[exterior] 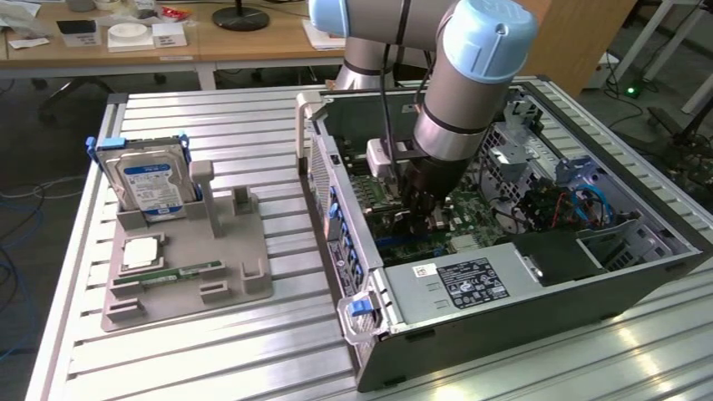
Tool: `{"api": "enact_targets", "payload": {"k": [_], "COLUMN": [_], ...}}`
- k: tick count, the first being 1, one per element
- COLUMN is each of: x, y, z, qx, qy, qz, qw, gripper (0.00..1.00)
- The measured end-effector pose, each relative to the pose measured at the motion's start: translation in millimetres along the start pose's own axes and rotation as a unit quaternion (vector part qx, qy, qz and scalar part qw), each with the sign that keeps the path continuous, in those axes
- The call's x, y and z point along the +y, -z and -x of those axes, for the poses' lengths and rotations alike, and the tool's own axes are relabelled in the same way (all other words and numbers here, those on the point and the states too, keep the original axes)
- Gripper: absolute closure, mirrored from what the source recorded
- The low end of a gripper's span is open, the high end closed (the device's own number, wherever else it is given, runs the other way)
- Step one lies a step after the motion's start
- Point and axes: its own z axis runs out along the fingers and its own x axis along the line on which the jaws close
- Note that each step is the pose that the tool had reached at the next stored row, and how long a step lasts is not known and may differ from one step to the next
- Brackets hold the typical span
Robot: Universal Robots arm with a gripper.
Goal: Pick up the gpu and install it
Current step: 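Insert the gpu into the slot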
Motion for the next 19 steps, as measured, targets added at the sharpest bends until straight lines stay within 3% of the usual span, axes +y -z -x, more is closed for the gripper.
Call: {"api": "enact_targets", "payload": {"k": [19], "x": [-0.1], "y": [-4.0], "z": [-1.1], "qx": [0.0001], "qy": [0.0], "qz": [0.0], "qw": [1.0], "gripper": [0.72]}}
